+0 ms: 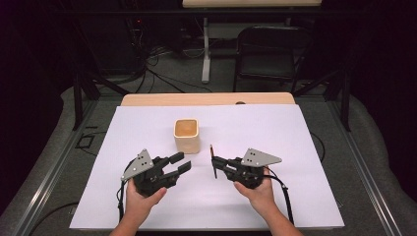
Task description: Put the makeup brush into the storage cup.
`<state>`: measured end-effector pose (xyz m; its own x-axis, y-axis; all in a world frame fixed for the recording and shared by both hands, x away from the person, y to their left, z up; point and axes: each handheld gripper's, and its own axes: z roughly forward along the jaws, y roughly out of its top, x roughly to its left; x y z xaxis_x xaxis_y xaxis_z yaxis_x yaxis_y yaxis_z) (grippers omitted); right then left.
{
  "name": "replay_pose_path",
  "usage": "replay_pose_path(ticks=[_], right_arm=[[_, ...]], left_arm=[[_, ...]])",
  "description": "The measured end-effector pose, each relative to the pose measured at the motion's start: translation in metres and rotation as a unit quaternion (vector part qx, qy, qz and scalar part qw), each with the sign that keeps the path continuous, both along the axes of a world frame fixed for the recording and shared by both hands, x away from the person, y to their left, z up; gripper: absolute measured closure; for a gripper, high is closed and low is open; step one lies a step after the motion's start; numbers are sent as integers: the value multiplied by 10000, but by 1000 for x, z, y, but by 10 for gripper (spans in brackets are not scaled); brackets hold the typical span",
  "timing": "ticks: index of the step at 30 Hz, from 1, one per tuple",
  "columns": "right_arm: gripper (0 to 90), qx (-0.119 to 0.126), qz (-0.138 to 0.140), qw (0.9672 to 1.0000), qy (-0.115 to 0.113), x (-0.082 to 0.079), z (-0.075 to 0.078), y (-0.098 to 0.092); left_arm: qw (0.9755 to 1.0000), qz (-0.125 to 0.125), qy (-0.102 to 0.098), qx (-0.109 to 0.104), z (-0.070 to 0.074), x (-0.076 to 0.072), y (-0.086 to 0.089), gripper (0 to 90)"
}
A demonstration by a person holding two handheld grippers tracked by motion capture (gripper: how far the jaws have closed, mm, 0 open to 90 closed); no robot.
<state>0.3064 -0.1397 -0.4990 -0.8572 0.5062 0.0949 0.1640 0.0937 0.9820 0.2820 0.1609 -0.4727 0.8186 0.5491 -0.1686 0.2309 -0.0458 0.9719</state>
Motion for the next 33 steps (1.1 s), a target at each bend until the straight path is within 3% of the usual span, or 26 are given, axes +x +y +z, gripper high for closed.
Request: replay_pose_path(ticks=[10,19,22,33], right_arm=[[833,-3,51,10000,37,-2,-2,7],[833,19,144,9999,63,-4,-2,17],[833,-4,174,9998,65,-6,-2,19],[833,46,168,9998,34,-7,-1,19]], left_arm=[[9999,-128,39,-59,-1,4,-8,668],[9997,-180,39,-127,0,5,-15,706],[9997,-256,13,-54,1,5,-19,733],[9993,-352,49,-73,3,7,-31,729]])
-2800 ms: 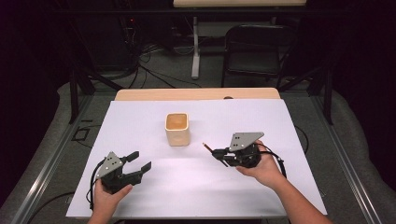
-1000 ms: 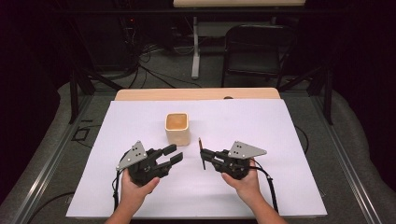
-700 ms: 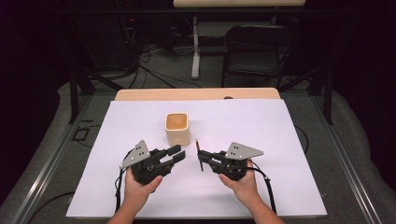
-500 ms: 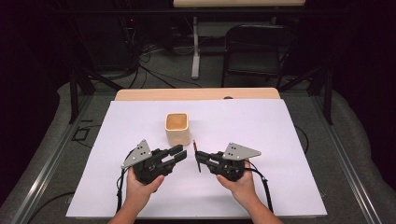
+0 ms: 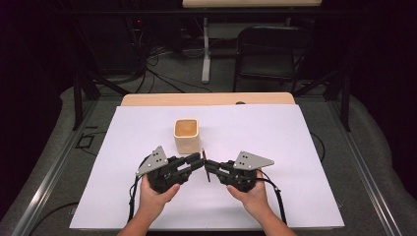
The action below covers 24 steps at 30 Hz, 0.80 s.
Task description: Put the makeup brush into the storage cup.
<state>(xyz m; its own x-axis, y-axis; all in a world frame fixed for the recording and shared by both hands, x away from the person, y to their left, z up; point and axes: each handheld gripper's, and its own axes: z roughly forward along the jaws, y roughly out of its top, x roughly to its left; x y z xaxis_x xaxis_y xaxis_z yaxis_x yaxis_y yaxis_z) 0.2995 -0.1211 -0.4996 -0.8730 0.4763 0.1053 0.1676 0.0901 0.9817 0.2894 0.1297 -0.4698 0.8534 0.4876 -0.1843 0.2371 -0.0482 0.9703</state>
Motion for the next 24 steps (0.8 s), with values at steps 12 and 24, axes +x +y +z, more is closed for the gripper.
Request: replay_pose_path(ticks=[12,24], right_arm=[[832,-13,47,10000,-41,-2,0,3],[832,28,62,10000,-25,-2,0,4]], left_arm=[[10000,48,26,1,-1,2,-6,768],[10000,96,-1,16,-2,2,-8,829]])
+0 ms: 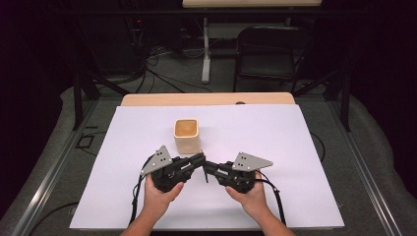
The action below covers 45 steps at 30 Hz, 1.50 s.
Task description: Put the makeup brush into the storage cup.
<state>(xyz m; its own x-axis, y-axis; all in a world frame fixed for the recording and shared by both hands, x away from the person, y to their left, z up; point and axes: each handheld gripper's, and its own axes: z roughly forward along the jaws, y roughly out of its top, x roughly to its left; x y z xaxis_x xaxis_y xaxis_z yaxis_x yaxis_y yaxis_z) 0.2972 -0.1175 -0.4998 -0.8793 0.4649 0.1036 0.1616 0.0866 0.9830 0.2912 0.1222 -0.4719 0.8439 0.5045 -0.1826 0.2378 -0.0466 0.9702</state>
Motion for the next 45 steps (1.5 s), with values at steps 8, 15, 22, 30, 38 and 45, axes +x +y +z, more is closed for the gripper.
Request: replay_pose_path(ticks=[8,15,22,30,38,45], right_arm=[[831,-2,-17,10000,-14,0,0,0],[813,-8,-24,10000,-45,0,0,0],[752,-73,-108,9999,-78,1,0,-1],[695,-238,-165,9995,-131,0,1,-2],[675,-296,-145,9993,-176,-2,2,0],[672,-283,-101,9995,-128,-1,2,0]], left_arm=[[10000,23,-48,-2,0,0,-1,841],[10000,10,-57,30,0,0,0,842],[10000,15,-60,29,0,1,0,843],[9999,40,-94,36,1,1,3,843],[9999,38,-117,58,0,1,3,843],[9999,46,-113,79,0,1,3,843]])
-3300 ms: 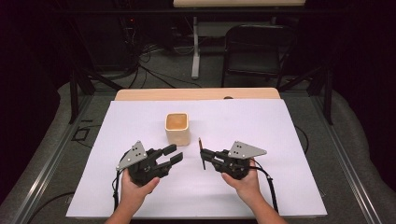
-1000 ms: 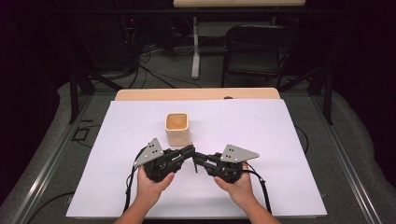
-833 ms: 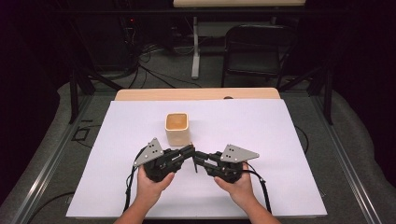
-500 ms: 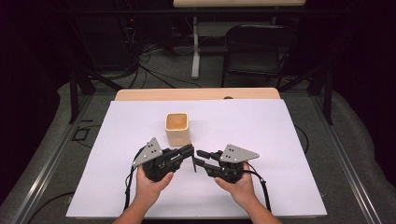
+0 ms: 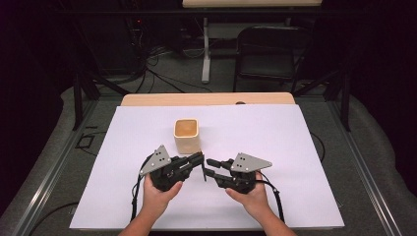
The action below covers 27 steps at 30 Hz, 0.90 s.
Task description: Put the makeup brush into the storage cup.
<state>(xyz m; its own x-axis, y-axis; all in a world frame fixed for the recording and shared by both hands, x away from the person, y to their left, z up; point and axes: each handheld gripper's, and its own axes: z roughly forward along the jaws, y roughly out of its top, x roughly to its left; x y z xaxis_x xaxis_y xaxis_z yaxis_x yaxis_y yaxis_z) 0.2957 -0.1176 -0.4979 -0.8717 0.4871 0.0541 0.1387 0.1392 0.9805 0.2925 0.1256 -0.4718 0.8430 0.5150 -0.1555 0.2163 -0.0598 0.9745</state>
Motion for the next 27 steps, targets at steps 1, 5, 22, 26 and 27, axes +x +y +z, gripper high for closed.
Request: replay_pose_path(ticks=[1,5,22,26,27], right_arm=[[671,3,6,10000,12,0,0,0],[661,-47,58,10000,-8,-2,1,1],[610,-211,53,9998,-30,-3,1,3],[593,-243,92,9997,2,-3,1,3],[591,-260,100,9996,-1,-4,1,2]], left_arm=[[10000,1,-2,-5,0,0,0,843],[10000,3,6,-10,0,-1,1,843],[10000,33,-43,-28,2,-1,5,843],[10000,28,-50,-38,3,-1,7,843],[10000,22,-52,-31,3,-1,7,843]])
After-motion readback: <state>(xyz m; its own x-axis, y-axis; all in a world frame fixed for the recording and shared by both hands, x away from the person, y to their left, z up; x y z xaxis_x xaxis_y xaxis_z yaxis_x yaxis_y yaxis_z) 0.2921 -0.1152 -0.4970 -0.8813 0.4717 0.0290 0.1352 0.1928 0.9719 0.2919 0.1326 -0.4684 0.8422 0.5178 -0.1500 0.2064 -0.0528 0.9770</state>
